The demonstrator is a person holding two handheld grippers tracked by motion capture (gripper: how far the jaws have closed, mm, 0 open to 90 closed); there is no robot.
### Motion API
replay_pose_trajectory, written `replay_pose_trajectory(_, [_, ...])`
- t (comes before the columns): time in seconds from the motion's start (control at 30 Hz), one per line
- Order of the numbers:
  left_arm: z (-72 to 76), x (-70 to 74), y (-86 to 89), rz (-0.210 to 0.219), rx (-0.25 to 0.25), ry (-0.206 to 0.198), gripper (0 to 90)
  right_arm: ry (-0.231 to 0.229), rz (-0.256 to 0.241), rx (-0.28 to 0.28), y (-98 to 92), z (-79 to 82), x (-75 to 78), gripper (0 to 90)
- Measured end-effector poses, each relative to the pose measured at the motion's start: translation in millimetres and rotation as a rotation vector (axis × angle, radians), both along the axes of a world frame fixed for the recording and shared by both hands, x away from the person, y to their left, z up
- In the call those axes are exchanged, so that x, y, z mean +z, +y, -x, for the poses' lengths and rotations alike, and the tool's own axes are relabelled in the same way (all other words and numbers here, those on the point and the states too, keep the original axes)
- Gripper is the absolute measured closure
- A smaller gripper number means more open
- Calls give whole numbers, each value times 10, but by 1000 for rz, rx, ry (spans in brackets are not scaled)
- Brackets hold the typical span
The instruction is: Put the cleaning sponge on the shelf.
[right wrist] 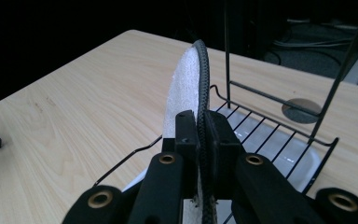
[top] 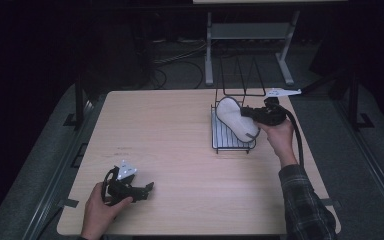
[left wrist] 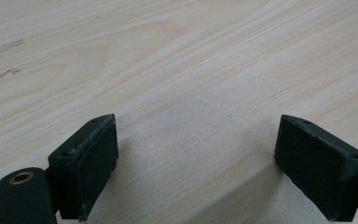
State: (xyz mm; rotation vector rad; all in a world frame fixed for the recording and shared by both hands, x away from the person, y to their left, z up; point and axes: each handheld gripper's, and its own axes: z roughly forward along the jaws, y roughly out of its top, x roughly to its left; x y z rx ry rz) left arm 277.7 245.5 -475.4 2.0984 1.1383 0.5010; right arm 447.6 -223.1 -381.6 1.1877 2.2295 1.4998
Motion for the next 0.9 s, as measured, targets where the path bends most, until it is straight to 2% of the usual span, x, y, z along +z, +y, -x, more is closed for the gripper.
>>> replay_pose_trajectory(0.07, [0, 0, 0, 0, 0, 0, 126, 0, 7, -1, 28, -38, -58, 844])
replay_pose_trajectory(0.23, [0, 0, 0, 0, 0, 0, 126, 34, -4, 5, 90, -82, -132, 841])
replay_pose_trajectory(0.4, [0, 0, 0, 0, 0, 0, 126, 38, -11, -1, 91, -122, -186, 833])
replay_pose_trajectory(0.9, [0, 0, 0, 0, 0, 0, 126, 26, 29, -47, 96, -215, -324, 786])
